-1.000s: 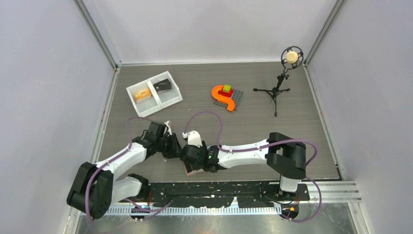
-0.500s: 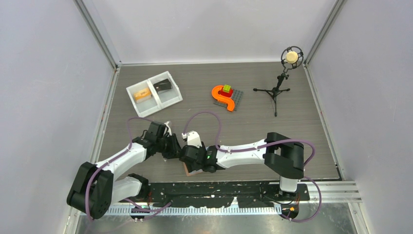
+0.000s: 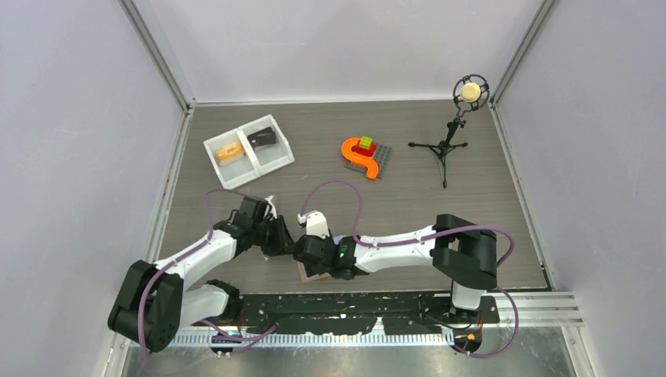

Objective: Take the credit cards out of the card holder
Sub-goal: Remove the credit card from the card holder.

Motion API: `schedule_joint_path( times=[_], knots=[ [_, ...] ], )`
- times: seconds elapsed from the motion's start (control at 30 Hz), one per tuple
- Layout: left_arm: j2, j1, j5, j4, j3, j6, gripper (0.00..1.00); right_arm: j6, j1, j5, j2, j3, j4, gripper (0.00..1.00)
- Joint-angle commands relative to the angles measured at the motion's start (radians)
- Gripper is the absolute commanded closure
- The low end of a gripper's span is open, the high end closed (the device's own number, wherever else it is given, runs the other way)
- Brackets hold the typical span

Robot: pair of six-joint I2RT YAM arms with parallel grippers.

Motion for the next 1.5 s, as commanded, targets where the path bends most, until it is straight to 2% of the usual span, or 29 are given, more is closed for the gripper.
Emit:
schedule_joint_path(
  times=[0.0,0.63,1.0,1.23,1.47],
  knots=[
    [0.004,0.005,-0.011,0.022,-0.002,0.016,0.76,0.020,0.006,0.057,-0.059,-0.011,0.000,0.45],
    [0.008,0.005,-0.011,0.027,-0.003,0.017,0.76,0.036,0.006,0.137,-0.107,-0.019,-0.077,0.44],
    [0.003,0.005,-0.005,0.017,0.008,0.020,0.75,0.055,-0.005,0.219,-0.270,-0.103,-0.152,0.44],
    [-0.033,0.002,0.005,0.005,0.011,0.022,0.75,0.057,-0.066,0.198,-0.350,-0.217,-0.135,0.47],
    [-0.077,-0.041,0.007,0.016,0.021,-0.005,0.75,-0.072,-0.095,0.086,-0.447,-0.260,-0.005,0.51]
  ],
)
